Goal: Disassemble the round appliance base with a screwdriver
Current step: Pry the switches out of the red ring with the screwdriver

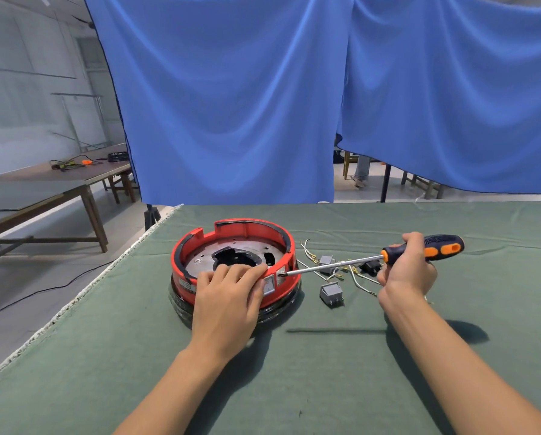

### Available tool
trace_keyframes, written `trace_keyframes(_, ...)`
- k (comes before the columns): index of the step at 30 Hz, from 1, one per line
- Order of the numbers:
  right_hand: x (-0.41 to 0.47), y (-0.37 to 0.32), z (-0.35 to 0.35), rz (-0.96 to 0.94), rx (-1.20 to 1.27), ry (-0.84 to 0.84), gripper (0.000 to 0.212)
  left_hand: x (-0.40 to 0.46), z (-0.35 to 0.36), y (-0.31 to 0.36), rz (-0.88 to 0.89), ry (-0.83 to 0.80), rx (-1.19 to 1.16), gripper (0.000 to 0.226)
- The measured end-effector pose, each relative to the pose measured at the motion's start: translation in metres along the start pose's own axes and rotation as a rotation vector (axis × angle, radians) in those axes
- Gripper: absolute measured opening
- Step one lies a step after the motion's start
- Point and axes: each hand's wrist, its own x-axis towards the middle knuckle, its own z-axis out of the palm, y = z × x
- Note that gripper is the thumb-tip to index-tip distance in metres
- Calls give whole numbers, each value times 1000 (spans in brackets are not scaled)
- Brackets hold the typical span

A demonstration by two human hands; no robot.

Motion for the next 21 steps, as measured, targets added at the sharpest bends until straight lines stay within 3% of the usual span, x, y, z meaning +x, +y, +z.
trace_keyframes(4, -4, 2, -1, 4, 1, -26, 28, -2, 2, 4, 53, 7, 59, 37)
trace_keyframes(16, -6, 9, -4, -47, -13, 38, 31, -1, -2, 10, -7, -39, 66, 39)
trace_keyframes(21, -10, 12, -3, -106, 5, 67, 32, 0, 0, 16, 2, -137, 224, 51)
